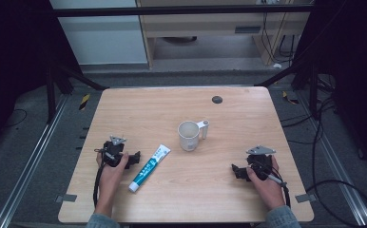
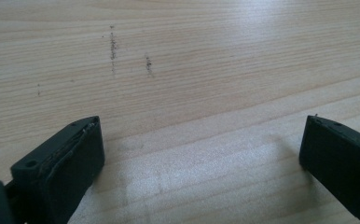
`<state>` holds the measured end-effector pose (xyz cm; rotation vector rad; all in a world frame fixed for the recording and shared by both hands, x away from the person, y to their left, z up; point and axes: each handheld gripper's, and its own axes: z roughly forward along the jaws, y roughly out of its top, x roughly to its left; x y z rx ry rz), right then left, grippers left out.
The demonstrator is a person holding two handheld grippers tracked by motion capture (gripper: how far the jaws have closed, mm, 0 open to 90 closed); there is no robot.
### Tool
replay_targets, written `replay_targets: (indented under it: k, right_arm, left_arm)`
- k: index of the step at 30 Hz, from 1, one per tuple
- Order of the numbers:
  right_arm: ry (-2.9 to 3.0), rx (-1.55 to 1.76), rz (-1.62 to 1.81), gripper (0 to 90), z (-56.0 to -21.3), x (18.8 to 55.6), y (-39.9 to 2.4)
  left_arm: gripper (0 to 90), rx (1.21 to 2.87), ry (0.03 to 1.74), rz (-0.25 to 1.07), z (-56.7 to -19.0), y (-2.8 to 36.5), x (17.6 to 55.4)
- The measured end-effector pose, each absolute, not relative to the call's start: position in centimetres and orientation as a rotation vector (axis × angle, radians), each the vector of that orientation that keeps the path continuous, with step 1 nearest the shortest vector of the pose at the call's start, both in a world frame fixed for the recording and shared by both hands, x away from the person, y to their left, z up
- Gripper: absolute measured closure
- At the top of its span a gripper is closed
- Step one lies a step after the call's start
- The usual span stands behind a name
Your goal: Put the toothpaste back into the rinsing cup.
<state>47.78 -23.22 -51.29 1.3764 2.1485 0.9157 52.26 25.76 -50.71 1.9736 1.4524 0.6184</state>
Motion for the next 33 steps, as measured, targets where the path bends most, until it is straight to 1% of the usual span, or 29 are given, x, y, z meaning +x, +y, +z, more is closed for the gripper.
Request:
replay_targets:
  k: [3, 5, 9, 12, 15, 18, 21, 22, 25, 28, 33]
  right_arm:
    - [2.149, 1.375, 0.915, 0.4, -51.3, 47.8, -23.2]
    - [2.149, 1.374, 0.914, 0.4, -51.3, 47.8, -23.2]
    - [2.149, 1.375, 0.916, 0.4, -51.3, 47.8, -23.2]
    - [2.148, 1.377, 0.916, 0.4, -51.3, 47.8, -23.2]
    - [2.149, 1.375, 0.916, 0.4, -51.3, 47.8, -23.2]
    - [2.149, 1.374, 0.915, 0.4, -51.3, 47.8, -23.2]
    - [2.149, 1.375, 0.915, 0.4, -51.3, 47.8, -23.2]
    - [2.149, 1.374, 0.915, 0.4, -51.3, 47.8, -23.2]
    - [2.154, 1.369, 0.915, 0.4, -51.3, 47.8, -23.3]
    - [2.159, 1.362, 0.918, 0.4, -51.3, 47.9, -23.3]
    - [2.159, 1.362, 0.917, 0.4, -51.3, 47.9, -23.3]
  left_arm:
    - [0.5, 1.986, 1.445, 0.608, -50.5, 25.8, 52.1]
    - [4.9, 1.988, 1.436, 0.606, -50.4, 25.9, 52.1]
    - [4.5, 1.981, 1.412, 0.648, -49.4, 25.8, 51.5]
    - [4.5, 2.005, 1.405, 0.669, -48.4, 25.6, 50.6]
    - [5.3, 2.056, 1.36, 0.675, -47.8, 25.2, 49.5]
    - [7.6, 2.07, 1.325, 0.609, -47.5, 25.0, 48.7]
    - [8.0, 2.076, 1.313, 0.626, -46.9, 24.6, 48.2]
    - [7.8, 2.047, 1.303, 0.61, -46.4, 24.3, 48.0]
    - [7.4, 2.042, 1.287, 0.586, -46.1, 23.7, 47.7]
    - [7.2, 2.112, 1.251, 0.591, -45.8, 22.4, 47.2]
    - [7.1, 2.179, 1.223, 0.575, -45.2, 21.0, 47.2]
